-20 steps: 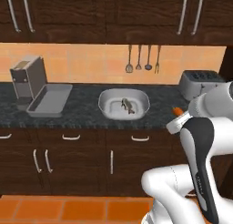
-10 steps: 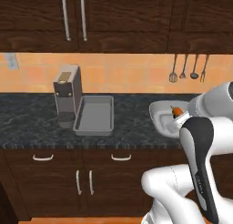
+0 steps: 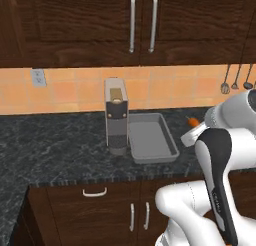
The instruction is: Place one carrot and one fish in each tupperware on the nearby counter, to pack two identical lunches.
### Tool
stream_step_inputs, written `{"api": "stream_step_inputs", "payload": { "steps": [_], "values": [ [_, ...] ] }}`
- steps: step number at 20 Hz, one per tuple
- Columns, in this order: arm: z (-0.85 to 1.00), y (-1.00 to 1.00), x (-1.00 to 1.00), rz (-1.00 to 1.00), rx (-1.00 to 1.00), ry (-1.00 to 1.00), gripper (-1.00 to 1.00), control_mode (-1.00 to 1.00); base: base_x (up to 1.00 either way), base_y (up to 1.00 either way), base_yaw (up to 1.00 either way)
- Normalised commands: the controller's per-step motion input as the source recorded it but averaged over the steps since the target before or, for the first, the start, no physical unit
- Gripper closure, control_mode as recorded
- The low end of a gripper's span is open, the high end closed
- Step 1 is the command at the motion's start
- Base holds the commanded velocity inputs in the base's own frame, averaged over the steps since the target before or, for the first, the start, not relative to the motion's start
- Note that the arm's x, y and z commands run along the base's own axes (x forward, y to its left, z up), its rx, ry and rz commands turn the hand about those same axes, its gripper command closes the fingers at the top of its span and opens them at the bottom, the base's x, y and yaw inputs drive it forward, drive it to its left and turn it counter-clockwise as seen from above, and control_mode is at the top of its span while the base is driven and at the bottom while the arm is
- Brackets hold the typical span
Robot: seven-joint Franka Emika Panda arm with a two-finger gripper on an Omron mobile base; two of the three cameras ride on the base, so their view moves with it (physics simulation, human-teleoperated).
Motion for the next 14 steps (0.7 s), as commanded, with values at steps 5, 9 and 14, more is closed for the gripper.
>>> {"api": "stream_step_inputs", "payload": {
  "steps": [5,9,14],
  "values": [
    [0.00,0.00,0.00,0.00,0.00,0.00,1.00,1.00,0.28,0.22,-0.22],
    [-0.57,0.00,0.37,-0.12,-0.01,0.07,1.00,-1.00,0.00,0.00,0.00],
    [-0.61,0.14,0.58,-0.21,0.03,0.07,1.00,-1.00,0.00,0.00,0.00]
  ]
}}
